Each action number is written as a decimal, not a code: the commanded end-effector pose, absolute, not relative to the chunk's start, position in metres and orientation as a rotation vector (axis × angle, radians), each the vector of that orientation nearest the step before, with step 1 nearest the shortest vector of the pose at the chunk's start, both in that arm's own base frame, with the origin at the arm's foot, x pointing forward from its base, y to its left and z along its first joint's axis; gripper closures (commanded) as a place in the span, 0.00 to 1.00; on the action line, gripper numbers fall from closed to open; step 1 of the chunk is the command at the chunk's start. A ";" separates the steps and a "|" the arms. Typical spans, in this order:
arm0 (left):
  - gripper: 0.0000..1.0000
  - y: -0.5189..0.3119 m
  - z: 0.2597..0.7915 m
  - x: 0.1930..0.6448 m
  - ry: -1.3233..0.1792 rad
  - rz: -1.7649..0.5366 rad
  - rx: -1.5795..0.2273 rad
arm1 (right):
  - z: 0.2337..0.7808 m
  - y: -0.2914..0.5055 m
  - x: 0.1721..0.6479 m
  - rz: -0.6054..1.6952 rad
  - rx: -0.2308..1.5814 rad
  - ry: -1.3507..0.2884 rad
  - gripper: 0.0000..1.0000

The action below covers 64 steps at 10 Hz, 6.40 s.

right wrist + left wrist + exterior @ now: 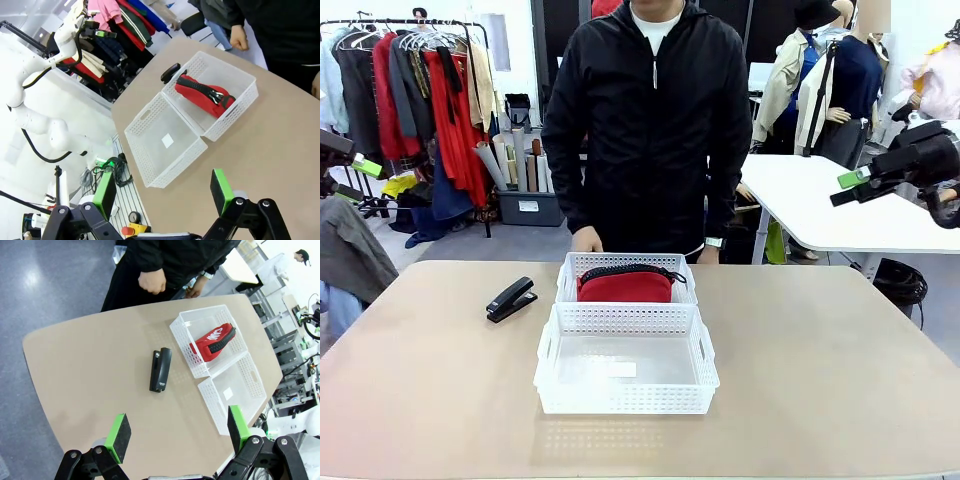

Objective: Distribute items into two baskets.
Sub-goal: Pick up the Stapler that the person points to.

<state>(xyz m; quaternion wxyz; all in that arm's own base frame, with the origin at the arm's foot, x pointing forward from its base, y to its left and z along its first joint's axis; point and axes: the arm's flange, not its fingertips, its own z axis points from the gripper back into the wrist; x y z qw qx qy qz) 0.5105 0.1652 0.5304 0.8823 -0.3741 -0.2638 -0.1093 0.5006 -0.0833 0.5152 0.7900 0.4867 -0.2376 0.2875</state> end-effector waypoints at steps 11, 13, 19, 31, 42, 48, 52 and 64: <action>0.00 0.165 0.532 0.510 -0.557 -0.225 -0.787 | 0.512 -0.084 0.497 0.614 1.059 -0.501 0.00; 0.00 0.165 0.532 0.510 -0.557 -0.225 -0.787 | 0.512 -0.084 0.497 0.614 1.059 -0.501 0.00; 0.00 0.165 0.532 0.510 -0.557 -0.225 -0.787 | 0.512 -0.084 0.497 0.614 1.059 -0.501 0.00; 0.00 0.086 0.514 0.538 -0.471 -0.432 -0.632 | 0.512 -0.084 0.497 0.614 1.059 -0.501 0.00; 0.00 -0.048 0.491 0.605 -0.269 -0.661 -0.348 | 0.512 -0.084 0.497 0.614 1.059 -0.501 0.00; 0.00 -0.101 0.442 0.637 -0.204 -0.724 -0.140 | 0.512 -0.084 0.497 0.614 1.059 -0.501 0.00; 0.00 -0.119 0.408 0.634 -0.111 -0.780 -0.097 | 0.512 -0.084 0.497 0.614 1.059 -0.501 0.00; 0.00 -0.133 0.328 0.625 -0.032 -0.854 -0.025 | 0.512 -0.084 0.497 0.614 1.059 -0.501 0.00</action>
